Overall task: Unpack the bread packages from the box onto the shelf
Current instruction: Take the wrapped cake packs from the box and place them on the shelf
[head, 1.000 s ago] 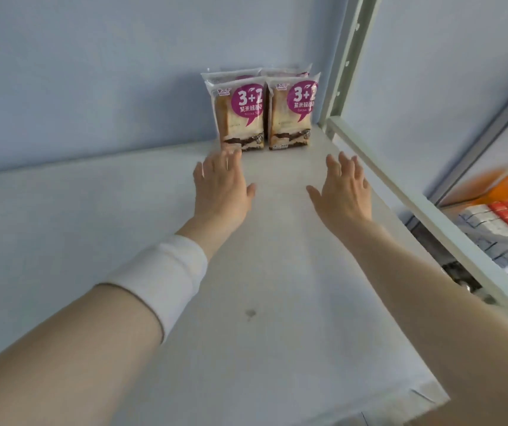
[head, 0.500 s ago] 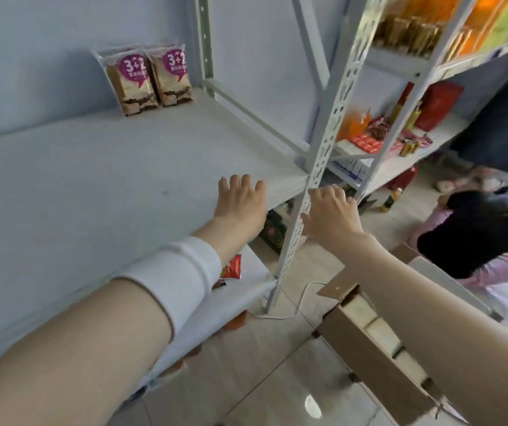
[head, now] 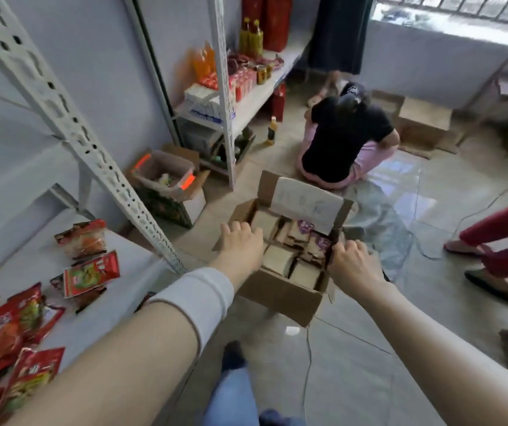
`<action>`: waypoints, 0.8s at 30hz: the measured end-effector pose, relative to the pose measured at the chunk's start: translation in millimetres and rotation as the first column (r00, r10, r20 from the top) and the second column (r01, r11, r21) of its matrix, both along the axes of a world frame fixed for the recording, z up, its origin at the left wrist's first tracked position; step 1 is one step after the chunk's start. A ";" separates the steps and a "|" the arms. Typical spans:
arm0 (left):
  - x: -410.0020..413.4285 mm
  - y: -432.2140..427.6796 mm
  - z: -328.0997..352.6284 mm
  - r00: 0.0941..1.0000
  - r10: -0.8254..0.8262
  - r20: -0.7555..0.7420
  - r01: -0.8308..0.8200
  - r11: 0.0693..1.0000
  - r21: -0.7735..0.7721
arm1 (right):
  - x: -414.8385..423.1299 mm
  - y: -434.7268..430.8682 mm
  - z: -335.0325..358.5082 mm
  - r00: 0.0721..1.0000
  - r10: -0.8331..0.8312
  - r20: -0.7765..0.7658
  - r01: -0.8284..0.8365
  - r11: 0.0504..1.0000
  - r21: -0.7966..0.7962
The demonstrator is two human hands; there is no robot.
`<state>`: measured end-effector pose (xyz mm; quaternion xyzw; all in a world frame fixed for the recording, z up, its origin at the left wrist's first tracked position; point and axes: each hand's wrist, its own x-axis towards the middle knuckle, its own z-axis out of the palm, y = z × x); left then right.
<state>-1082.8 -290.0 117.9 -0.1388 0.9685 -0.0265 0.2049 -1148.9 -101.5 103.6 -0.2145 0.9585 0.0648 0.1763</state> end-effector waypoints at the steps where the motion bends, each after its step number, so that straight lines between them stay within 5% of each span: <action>1: -13.3 5.5 -12.0 1.000 -0.024 0.021 0.023 1.000 0.002 | -8.3 8.0 -11.8 1.000 -0.020 0.024 0.019 0.999 0.026; 9: -137.1 14.3 -126.8 0.974 -0.143 0.176 0.118 0.982 0.148 | -89.4 4.6 -122.7 0.962 -0.175 0.210 0.161 0.984 0.081; 14: -201.8 12.4 -217.3 0.942 -0.054 0.330 -0.058 0.945 0.321 | -137.4 -17.9 -208.3 0.827 -0.389 0.406 0.417 0.909 0.023; 17: -242.7 7.4 -289.0 0.916 0.169 0.363 -0.332 0.828 0.452 | -167.4 -31.1 -278.6 0.626 -0.573 0.528 0.671 0.741 0.009; 21: -289.1 2.8 -370.1 0.834 0.435 0.340 -0.548 0.577 0.605 | -195.0 -43.7 -362.0 0.298 -0.757 0.581 0.914 0.402 0.054; 24: -309.1 0.3 -407.2 0.785 0.549 0.287 -0.563 0.439 0.700 | -200.7 -54.7 -397.0 0.249 -0.820 0.515 0.949 0.312 0.038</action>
